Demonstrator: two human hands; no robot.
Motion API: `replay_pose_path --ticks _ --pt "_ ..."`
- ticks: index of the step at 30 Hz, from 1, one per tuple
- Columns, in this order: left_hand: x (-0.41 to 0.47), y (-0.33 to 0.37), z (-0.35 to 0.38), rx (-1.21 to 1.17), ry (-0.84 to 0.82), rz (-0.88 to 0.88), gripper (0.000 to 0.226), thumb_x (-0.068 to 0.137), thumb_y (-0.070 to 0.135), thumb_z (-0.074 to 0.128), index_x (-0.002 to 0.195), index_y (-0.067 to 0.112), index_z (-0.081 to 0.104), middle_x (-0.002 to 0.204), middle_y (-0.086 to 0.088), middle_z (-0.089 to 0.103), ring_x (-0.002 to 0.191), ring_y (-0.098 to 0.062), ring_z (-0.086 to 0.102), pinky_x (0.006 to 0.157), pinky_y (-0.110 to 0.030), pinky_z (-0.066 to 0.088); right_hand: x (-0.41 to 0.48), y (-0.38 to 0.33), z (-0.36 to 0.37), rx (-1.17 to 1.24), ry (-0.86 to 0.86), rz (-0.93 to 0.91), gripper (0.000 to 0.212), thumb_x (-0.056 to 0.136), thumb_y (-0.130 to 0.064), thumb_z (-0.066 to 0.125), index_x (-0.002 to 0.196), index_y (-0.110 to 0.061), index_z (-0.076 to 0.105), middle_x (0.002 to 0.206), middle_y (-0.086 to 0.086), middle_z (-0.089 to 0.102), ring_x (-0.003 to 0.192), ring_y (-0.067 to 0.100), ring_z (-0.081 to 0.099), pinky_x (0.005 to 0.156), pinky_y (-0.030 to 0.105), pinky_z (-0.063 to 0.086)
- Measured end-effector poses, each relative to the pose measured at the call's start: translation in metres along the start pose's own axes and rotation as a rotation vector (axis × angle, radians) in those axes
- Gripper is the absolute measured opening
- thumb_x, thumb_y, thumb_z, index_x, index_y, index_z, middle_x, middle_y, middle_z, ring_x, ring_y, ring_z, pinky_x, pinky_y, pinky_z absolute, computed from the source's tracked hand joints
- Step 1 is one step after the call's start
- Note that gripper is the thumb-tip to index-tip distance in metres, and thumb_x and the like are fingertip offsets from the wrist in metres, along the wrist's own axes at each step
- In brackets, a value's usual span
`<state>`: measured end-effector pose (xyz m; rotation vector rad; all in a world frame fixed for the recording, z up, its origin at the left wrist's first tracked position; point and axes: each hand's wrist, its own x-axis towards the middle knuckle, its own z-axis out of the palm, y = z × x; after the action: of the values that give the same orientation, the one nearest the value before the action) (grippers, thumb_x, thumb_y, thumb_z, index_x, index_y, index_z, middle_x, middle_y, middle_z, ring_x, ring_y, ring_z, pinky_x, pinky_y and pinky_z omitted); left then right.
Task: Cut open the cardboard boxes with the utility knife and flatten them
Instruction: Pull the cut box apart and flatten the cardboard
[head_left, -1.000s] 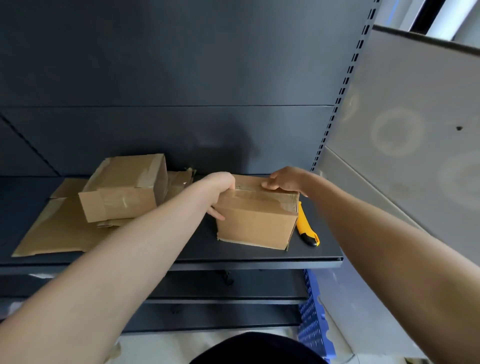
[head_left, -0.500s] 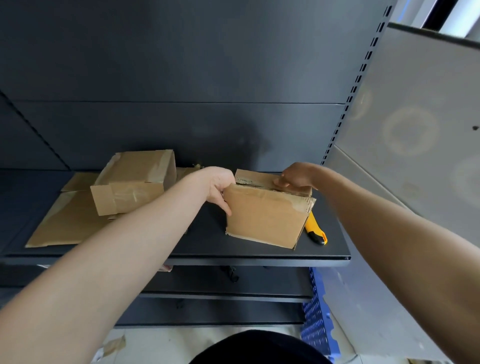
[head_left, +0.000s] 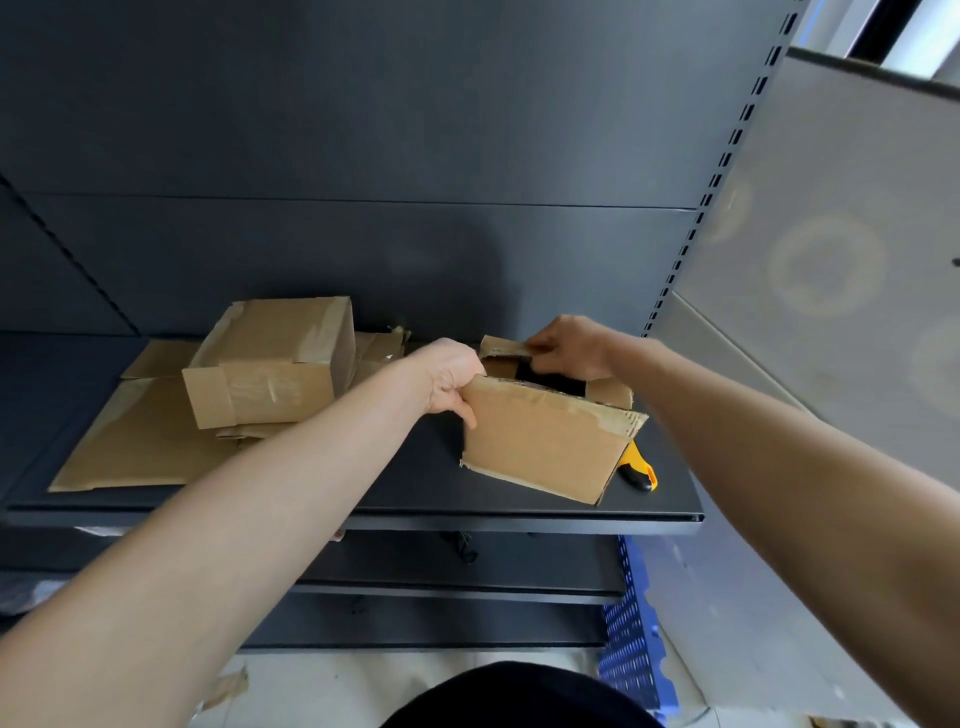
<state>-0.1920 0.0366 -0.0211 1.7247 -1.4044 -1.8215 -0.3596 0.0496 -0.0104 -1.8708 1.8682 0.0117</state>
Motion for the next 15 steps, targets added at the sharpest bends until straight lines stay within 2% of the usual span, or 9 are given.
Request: replay_pose_path --ticks 2,5,7,9,11,12,13,15 --pt "-0.002 0.002 -0.004 -0.008 -0.009 -0.046 0.021 0.093 -0.012 0.042 0.105 0.002 0.052 0.099 -0.019 0.053 0.119 -0.045 0.050 0.095 -0.061 0.044 0.000 -0.004 0.002 -0.064 0.000 -0.009 0.038 0.093 -0.032 0.052 0.128 -0.020 0.060 0.120 0.007 0.061 0.102 0.025 0.056 0.088 0.034 0.046" --pt "-0.003 0.008 -0.025 -0.035 -0.138 -0.139 0.037 0.096 -0.003 0.045 0.133 0.001 0.043 0.132 -0.020 0.048 0.128 -0.049 0.040 0.103 -0.065 0.032 -0.004 0.000 0.003 0.000 -0.031 0.011 0.046 0.093 -0.027 0.056 0.138 -0.022 0.051 0.128 0.005 0.057 0.112 0.025 0.053 0.095 0.033 0.042" --pt "0.000 0.009 -0.035 0.022 -0.183 -0.114 0.045 0.095 0.003 0.053 0.138 0.002 0.041 0.133 -0.019 0.051 0.123 -0.046 0.047 0.102 -0.061 0.037 -0.006 0.007 0.003 0.090 -0.060 0.038 0.053 0.091 -0.026 0.060 0.141 -0.027 0.046 0.133 0.001 0.055 0.116 0.022 0.051 0.099 0.031 0.038" --pt "0.006 0.005 -0.033 0.165 -0.117 0.038 0.050 0.088 0.002 0.064 0.134 0.000 0.047 0.112 -0.015 0.061 0.099 -0.030 0.064 0.086 -0.044 0.054 -0.008 0.009 0.002 0.124 -0.093 0.061 0.055 0.089 -0.027 0.062 0.142 -0.032 0.045 0.136 -0.002 0.053 0.119 0.020 0.049 0.103 0.032 0.035" --pt "0.011 -0.002 -0.026 0.296 -0.042 0.229 0.042 0.083 0.006 0.071 0.122 -0.001 0.056 0.094 -0.007 0.063 0.080 -0.016 0.066 0.065 -0.025 0.058 -0.008 0.007 0.000 0.127 -0.119 0.075 0.056 0.088 -0.027 0.060 0.142 -0.033 0.044 0.138 -0.003 0.051 0.123 0.021 0.047 0.107 0.034 0.033" --pt "0.013 -0.005 -0.024 0.346 -0.021 0.300 0.032 0.084 0.010 0.071 0.112 0.001 0.061 0.090 -0.005 0.064 0.076 -0.012 0.065 0.060 -0.020 0.056 -0.008 0.006 -0.001 0.131 -0.128 0.081 0.056 0.088 -0.026 0.060 0.142 -0.034 0.044 0.140 -0.003 0.050 0.125 0.021 0.045 0.108 0.035 0.032" --pt "0.016 -0.009 -0.023 0.381 -0.013 0.354 0.022 0.085 0.014 0.070 0.103 0.003 0.064 0.088 -0.004 0.065 0.074 -0.011 0.066 0.057 -0.017 0.054 -0.007 0.005 -0.001 0.139 -0.134 0.085 0.057 0.087 -0.024 0.059 0.141 -0.034 0.044 0.141 -0.003 0.049 0.127 0.021 0.044 0.108 0.035 0.031" --pt "0.022 -0.016 -0.025 0.427 -0.020 0.421 0.021 0.089 0.018 0.066 0.098 -0.001 0.067 0.091 -0.009 0.068 0.076 -0.013 0.068 0.059 -0.018 0.055 -0.006 0.005 -0.002 0.157 -0.138 0.097 0.057 0.086 -0.021 0.058 0.141 -0.034 0.046 0.141 -0.002 0.048 0.127 0.021 0.043 0.109 0.036 0.030"
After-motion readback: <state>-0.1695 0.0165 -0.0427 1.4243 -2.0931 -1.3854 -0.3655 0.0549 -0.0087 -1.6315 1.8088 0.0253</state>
